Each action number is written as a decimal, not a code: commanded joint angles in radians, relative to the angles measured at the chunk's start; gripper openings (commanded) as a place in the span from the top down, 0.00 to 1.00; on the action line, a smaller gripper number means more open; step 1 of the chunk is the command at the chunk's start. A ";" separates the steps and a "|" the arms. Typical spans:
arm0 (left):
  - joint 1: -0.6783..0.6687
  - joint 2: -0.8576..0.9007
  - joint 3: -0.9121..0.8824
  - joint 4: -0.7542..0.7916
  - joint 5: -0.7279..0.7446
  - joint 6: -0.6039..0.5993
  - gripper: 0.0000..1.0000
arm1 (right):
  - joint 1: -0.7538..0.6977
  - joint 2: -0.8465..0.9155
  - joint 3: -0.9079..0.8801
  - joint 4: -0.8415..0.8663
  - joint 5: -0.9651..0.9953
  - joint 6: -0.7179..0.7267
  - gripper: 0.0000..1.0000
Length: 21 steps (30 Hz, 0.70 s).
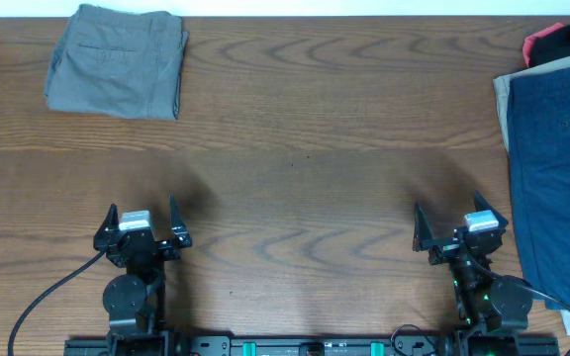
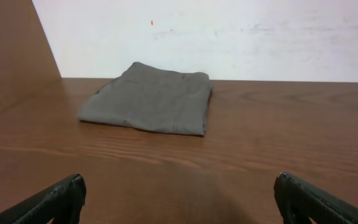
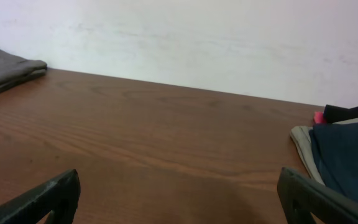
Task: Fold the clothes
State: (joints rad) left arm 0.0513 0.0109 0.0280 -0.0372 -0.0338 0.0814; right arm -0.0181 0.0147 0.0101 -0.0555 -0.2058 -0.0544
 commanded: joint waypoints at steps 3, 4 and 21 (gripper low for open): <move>0.005 -0.007 -0.024 -0.029 -0.027 -0.005 0.02 | 0.021 -0.006 -0.005 0.000 -0.005 0.016 0.01; 0.005 -0.007 -0.024 -0.028 -0.027 -0.005 0.02 | 0.021 -0.006 -0.005 0.000 -0.005 0.016 0.01; 0.005 -0.007 -0.024 -0.029 -0.027 -0.005 0.02 | 0.021 -0.006 -0.005 0.013 -0.334 0.017 0.01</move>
State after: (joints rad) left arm 0.0513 0.0109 0.0280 -0.0372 -0.0338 0.0814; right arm -0.0181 0.0147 0.0101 -0.0456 -0.3542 -0.0532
